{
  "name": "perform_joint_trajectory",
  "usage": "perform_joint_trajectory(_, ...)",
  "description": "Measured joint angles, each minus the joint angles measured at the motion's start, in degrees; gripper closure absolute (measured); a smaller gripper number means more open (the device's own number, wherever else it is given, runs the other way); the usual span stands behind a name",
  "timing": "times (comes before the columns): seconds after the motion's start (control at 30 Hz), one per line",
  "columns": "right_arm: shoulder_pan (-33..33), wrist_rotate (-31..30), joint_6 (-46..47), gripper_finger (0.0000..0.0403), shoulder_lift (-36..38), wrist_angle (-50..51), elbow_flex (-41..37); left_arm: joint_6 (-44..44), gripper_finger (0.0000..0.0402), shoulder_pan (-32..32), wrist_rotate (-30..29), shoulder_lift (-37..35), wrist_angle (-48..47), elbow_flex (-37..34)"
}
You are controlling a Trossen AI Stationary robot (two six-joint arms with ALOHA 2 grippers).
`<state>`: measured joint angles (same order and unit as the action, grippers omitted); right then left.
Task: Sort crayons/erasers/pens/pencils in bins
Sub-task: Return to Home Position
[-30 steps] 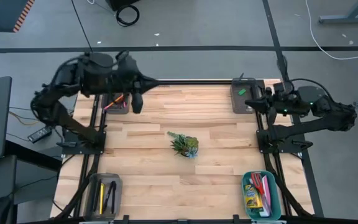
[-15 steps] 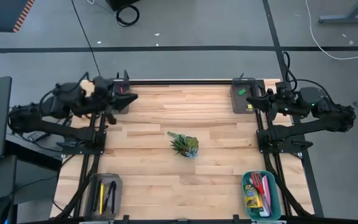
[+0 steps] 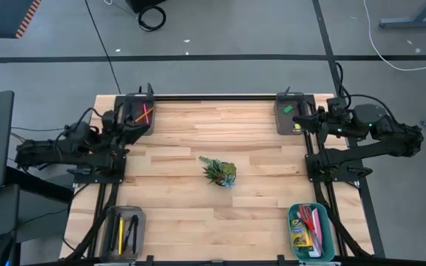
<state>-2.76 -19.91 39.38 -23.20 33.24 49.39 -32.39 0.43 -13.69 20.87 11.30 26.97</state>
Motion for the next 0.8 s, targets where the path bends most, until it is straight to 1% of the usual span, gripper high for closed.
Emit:
perform_joint_trajectory(0.13, 0.0, 0.5, 1.4, 0.0395, 0.0, 0.6, 0.0, 0.0, 0.0397, 0.0, 0.0, -4.8, 5.8, -7.3)
perform_joint_trajectory(0.27, 0.0, 0.5, 1.7, 0.0395, 0.0, 0.1, 0.0, -0.7, 0.0393, 0.0, -0.3, -8.8, 12.9, -15.1)
perform_joint_trajectory(0.33, 0.0, 0.6, 3.2, 0.0395, 0.0, -0.8, 0.0, -1.5, 0.0392, 0.0, -0.6, -10.6, 16.4, -19.1)
perform_joint_trajectory(0.43, 0.0, 0.7, 7.9, 0.0395, 0.0, -2.1, 0.0, -3.2, 0.0396, 0.0, -0.7, -12.9, 22.8, -24.9)
perform_joint_trajectory(0.47, 0.0, 0.7, 7.9, 0.0395, 0.0, -2.5, 0.0, -4.0, 0.0397, 0.0, -1.2, -13.6, 24.4, -26.5)
perform_joint_trajectory(0.53, 0.0, 0.6, 3.3, 0.0395, -0.1, -3.9, 0.0, -4.7, 0.0396, 0.0, -1.7, -14.7, 21.6, -26.3)
perform_joint_trajectory(0.6, 0.0, 0.7, -2.9, 0.0395, -0.5, -6.3, 0.0, -4.9, 0.0392, 0.0, -1.9, -15.0, 21.6, -26.4)
perform_joint_trajectory(0.67, 0.0, 0.8, -7.8, 0.0395, -0.6, -6.3, 0.0, -5.1, 0.0392, 0.0, -2.0, -15.3, 22.0, -26.4)
perform_joint_trajectory(0.8, 0.0, 0.4, -13.0, 0.0395, -0.1, -6.5, -0.9, -7.4, 0.0397, 0.0, -2.0, -15.4, 22.0, -26.4)
